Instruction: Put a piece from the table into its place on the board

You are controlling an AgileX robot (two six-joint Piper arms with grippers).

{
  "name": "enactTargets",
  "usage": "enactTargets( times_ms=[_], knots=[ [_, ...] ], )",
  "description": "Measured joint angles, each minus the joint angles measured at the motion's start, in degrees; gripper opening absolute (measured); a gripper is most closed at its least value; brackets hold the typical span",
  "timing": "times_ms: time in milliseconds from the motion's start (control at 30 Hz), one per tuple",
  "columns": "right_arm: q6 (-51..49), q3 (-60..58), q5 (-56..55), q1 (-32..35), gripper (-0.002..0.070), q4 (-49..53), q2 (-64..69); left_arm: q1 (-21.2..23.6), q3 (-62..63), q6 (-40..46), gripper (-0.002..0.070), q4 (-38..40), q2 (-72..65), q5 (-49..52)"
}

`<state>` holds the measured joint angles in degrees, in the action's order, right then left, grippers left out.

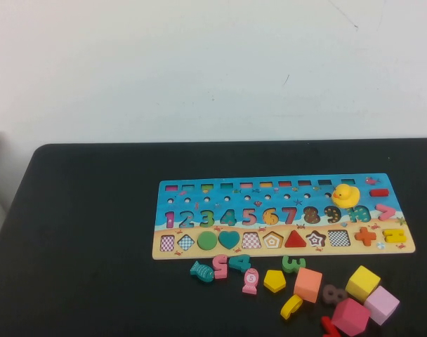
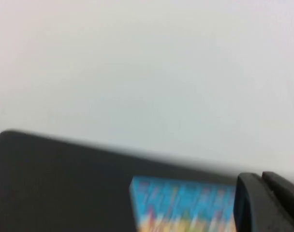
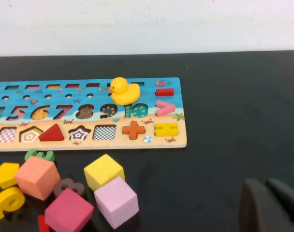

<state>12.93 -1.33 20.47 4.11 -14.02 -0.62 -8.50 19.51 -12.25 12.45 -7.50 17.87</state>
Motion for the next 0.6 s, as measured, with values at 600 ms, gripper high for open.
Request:
enactTargets(
  times_ms=[600],
  knots=[
    [0.00, 0.00, 0.00, 0.00, 0.0019, 0.00, 0.00, -11.84, 54.88, 53.73, -0.0001, 3.04, -65.41, 45.75]
  ],
)
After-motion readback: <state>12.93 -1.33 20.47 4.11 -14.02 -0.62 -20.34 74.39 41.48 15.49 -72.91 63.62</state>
